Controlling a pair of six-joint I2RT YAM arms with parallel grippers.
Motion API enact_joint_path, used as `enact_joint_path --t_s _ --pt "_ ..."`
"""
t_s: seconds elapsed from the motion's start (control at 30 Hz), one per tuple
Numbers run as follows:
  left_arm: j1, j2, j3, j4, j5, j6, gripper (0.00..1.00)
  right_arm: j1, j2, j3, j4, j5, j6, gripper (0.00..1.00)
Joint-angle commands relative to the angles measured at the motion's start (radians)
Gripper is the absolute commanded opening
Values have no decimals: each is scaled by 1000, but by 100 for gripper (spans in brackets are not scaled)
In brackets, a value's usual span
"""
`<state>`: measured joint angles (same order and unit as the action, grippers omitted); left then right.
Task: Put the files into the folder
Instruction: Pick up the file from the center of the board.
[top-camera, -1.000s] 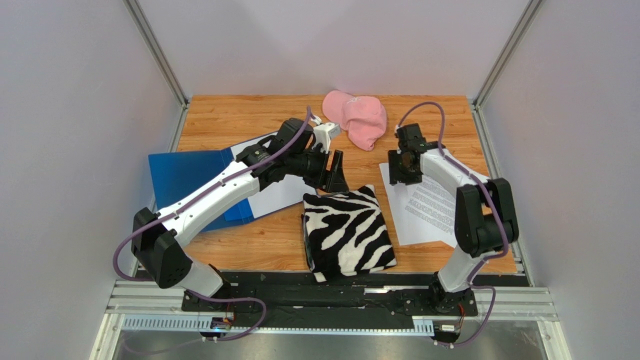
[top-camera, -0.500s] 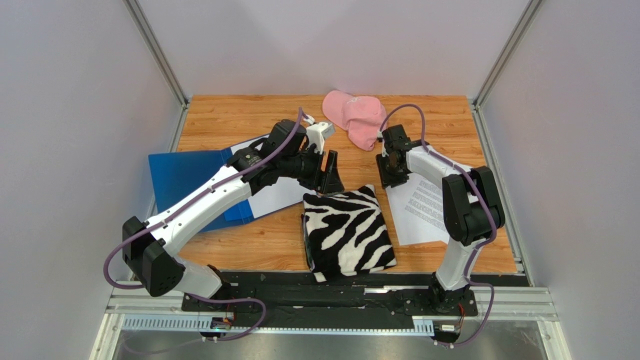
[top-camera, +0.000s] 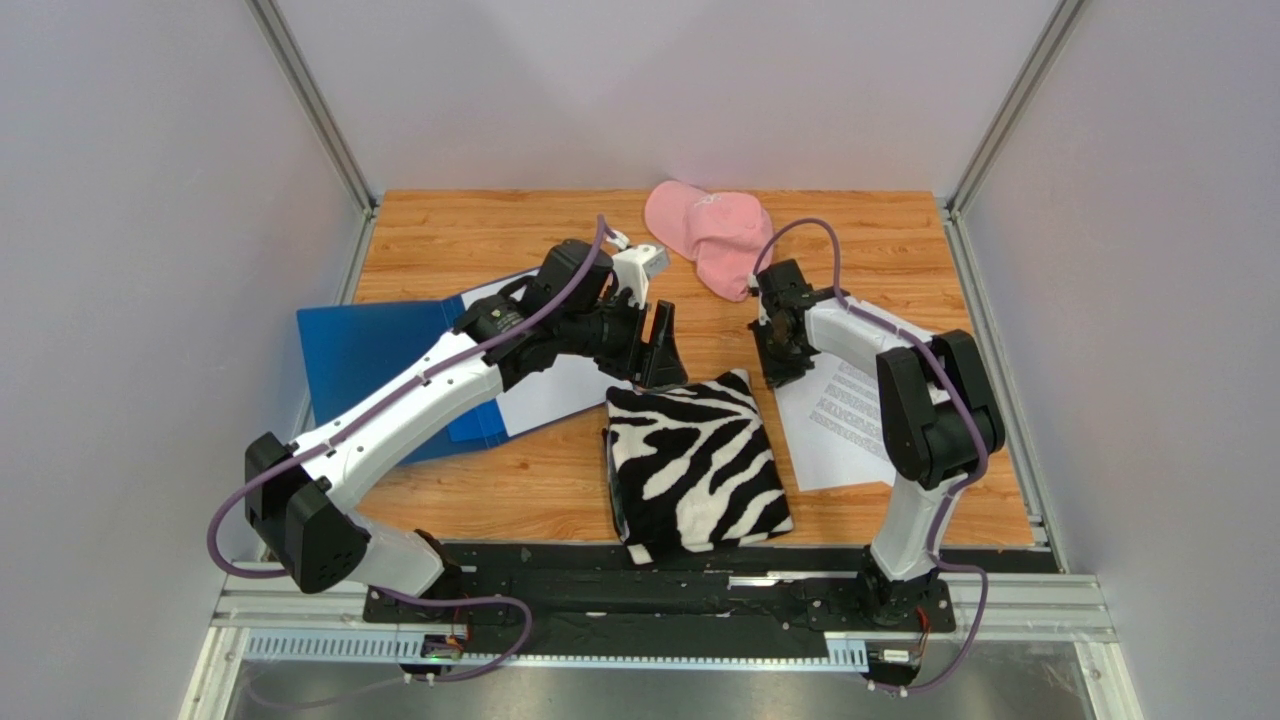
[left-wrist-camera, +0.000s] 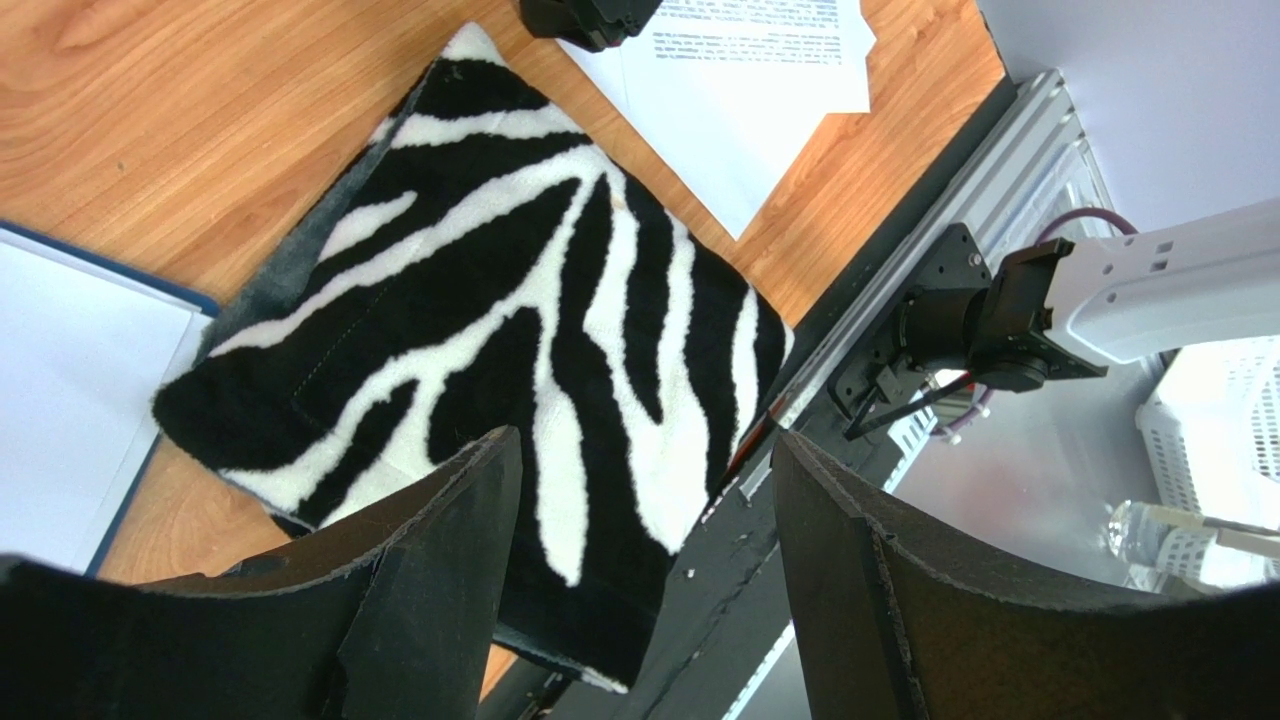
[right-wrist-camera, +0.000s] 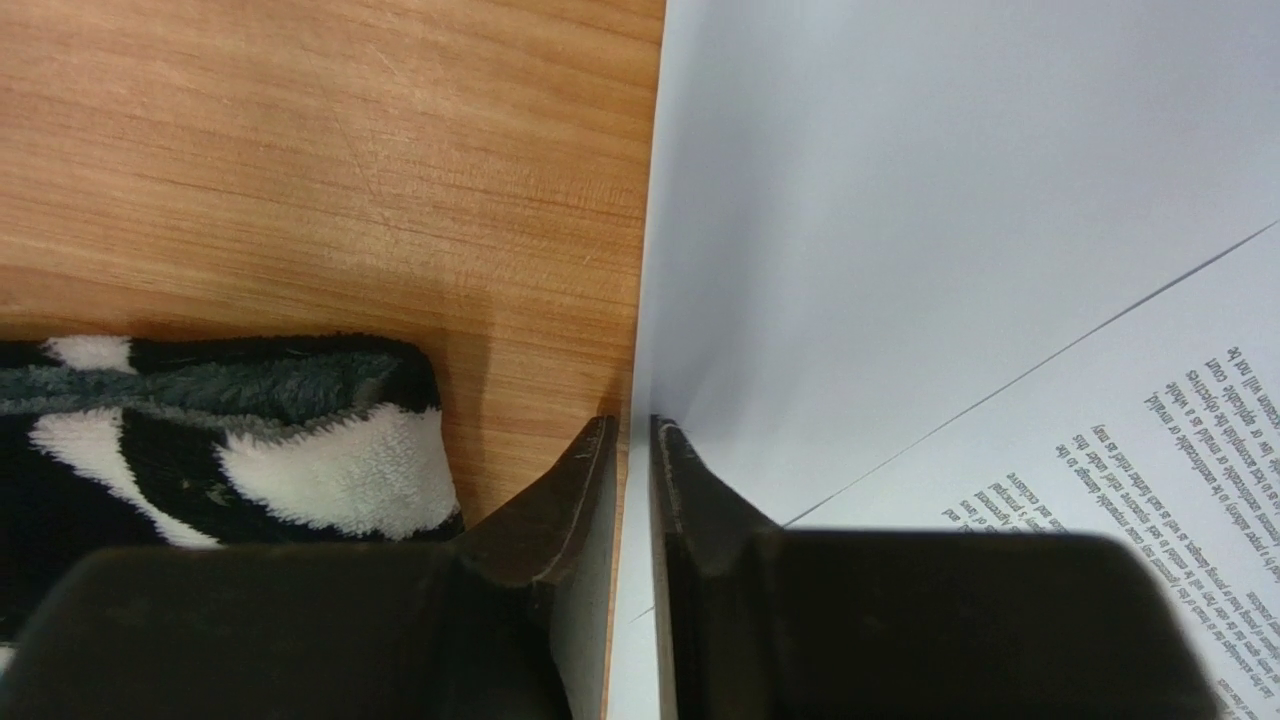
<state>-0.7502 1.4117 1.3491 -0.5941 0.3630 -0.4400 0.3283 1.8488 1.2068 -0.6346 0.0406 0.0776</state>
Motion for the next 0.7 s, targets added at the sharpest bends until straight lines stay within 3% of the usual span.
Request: enact_joint_path --t_s 0.0,0.13,0.3,0.5,0.67 --pt "2 -25 2 14 -3 4 71 23 26 -49 29 36 20 13" --pt "3 -19 -1 17 -12 -6 71 23 15 -52 49 114 16 0" --pt "14 13 34 8 -35 -48 72 22 -48 -13 42 142 -7 0" --pt "63 115 62 109 128 -167 71 17 -82 19 26 98 -15 0" --pt "61 165 97 134 162 -181 70 -49 -126 17 39 3 40 0"
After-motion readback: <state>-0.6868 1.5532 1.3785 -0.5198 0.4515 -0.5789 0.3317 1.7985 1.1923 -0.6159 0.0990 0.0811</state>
